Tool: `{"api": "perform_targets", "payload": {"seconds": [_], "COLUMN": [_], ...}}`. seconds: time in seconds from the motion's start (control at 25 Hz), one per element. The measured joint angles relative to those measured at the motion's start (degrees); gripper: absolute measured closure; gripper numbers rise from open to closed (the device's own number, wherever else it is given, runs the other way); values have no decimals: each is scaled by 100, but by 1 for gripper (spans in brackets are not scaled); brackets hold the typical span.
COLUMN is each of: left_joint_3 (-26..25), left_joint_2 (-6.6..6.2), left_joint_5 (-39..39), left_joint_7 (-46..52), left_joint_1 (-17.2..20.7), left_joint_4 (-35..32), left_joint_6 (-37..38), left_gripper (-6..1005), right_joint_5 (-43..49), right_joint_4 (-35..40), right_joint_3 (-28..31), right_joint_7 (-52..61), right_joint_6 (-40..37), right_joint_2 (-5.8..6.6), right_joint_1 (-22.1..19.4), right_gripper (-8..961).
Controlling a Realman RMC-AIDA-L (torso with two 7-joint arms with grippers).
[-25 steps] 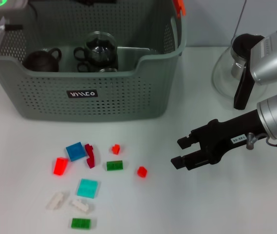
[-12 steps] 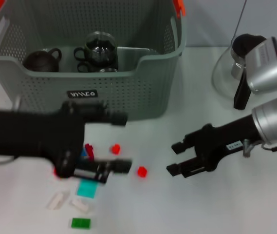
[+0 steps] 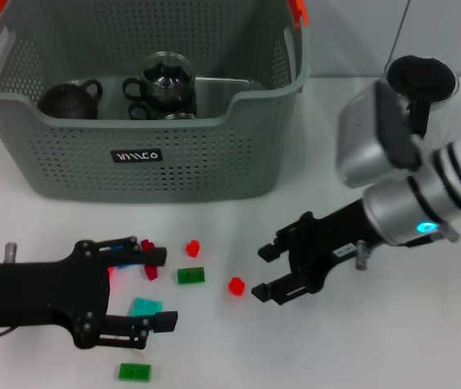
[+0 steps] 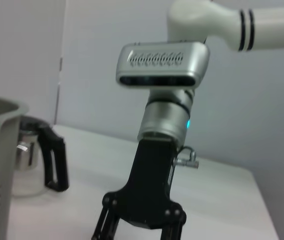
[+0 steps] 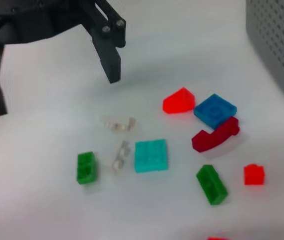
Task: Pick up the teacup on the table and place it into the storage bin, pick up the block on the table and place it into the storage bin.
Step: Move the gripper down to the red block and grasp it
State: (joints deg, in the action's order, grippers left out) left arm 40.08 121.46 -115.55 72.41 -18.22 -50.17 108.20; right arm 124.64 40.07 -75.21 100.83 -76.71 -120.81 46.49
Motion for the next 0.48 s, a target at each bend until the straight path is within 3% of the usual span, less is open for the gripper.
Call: {"api": "perform_targets", "payload": {"seconds": [0.48], "left_joint_3": [-105], "left_joint_2": [36], "left_joint_5": [-40], "left_joint_7": [-464], "left_joint_1": [215], "left_joint_4": [210], "left_joint_6": [-382], "left_gripper": [151], "right_joint_5": [-175], "right_joint_4": [-6], "right_joint_3": [-1578], "right_joint_7": [724], "right_joint_6": [865], "right_joint_2": [-15], "right_joint_1": [439], "right_gripper": [266]}}
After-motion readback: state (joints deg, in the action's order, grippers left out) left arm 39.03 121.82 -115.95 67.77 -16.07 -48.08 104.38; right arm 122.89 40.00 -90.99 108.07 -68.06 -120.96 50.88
